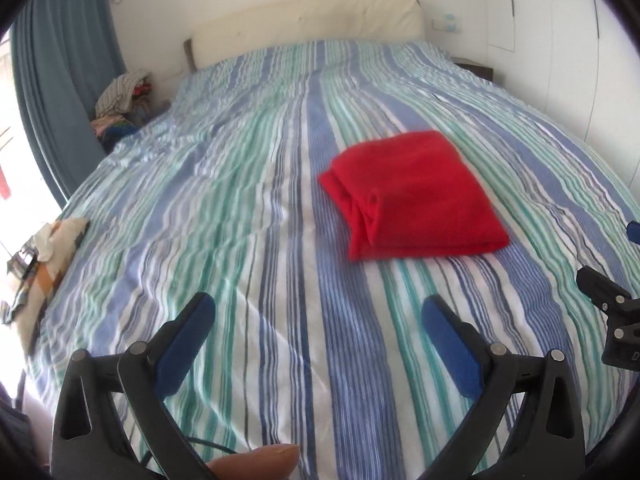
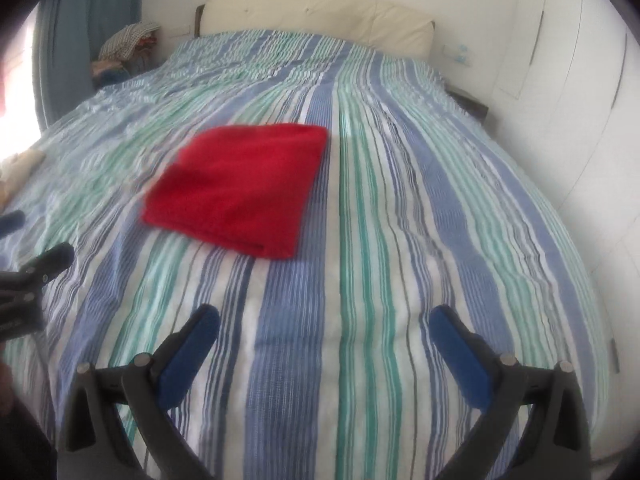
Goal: Fold small clothes
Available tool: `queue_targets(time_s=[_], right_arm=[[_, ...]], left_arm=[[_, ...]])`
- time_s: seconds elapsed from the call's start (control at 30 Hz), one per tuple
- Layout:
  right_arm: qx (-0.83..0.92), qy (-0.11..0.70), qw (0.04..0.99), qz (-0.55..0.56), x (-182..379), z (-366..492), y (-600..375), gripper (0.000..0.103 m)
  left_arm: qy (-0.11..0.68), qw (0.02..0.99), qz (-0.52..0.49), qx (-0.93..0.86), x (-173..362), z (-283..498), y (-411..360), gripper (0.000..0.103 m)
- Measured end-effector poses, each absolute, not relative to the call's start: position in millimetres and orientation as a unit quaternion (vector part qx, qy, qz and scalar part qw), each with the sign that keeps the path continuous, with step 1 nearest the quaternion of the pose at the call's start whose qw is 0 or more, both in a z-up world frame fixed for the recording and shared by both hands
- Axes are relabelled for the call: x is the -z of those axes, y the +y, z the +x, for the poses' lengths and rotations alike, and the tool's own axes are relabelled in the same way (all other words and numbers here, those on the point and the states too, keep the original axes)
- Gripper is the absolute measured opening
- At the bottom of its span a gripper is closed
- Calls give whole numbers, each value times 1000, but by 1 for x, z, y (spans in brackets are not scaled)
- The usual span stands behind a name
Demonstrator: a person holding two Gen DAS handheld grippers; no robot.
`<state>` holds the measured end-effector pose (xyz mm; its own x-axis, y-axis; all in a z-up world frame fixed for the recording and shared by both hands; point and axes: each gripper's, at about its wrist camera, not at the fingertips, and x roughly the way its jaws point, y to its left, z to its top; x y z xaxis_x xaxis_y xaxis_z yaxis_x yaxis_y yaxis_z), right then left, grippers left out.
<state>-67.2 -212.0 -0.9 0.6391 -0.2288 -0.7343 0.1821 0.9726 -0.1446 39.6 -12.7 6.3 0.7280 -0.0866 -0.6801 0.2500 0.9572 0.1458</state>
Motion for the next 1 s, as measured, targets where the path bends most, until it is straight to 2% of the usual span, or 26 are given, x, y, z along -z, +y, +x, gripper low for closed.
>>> queue_targets(time_s=[0.4,0.6,1.0], right_arm=[[109,383,917,-37,-57,-101,-186,103],[106,381,918,-31,-64,-108,-185,103],[117,394,911,-34,-61,-114,-184,103]], left_arm=[[362,925,64,93,-33,9,-10,103],[378,921,49,81,-30,6,-6,103],[393,912,85,83,-33,-1,-10,103]])
